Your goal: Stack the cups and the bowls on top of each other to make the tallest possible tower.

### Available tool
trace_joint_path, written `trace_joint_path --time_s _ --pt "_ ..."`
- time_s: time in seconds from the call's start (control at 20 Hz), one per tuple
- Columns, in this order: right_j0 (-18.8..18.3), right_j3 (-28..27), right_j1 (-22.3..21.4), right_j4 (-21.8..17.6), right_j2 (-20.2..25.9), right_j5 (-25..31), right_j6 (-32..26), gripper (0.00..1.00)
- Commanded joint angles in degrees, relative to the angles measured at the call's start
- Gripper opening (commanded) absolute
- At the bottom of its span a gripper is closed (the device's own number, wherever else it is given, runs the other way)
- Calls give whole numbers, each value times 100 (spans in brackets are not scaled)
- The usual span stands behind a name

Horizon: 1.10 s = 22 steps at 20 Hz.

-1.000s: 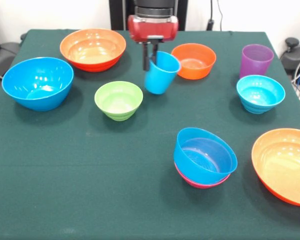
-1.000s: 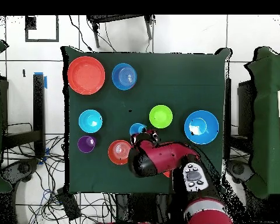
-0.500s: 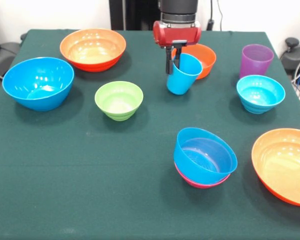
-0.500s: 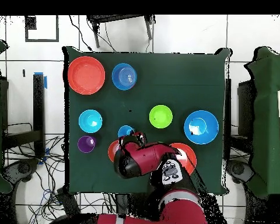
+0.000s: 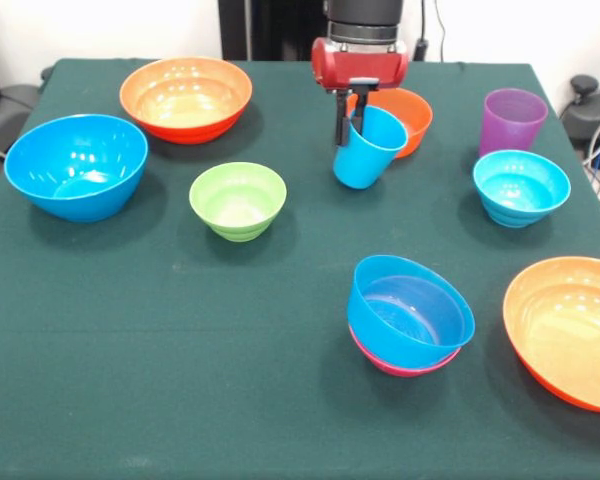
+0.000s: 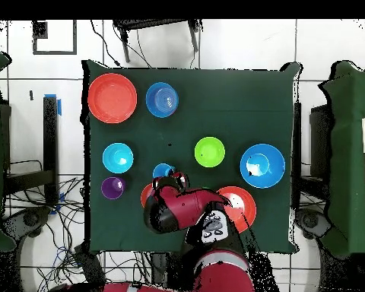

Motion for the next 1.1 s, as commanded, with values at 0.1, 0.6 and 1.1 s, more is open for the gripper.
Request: trace_joint_path --time_s 0.1,0.6,1.1 --pt "278 195 -88 502 212 226 1068 0" --pt "313 286 -145 694 199 140 1024 0" --pt "-122 633 -851 650 640 577 869 0"
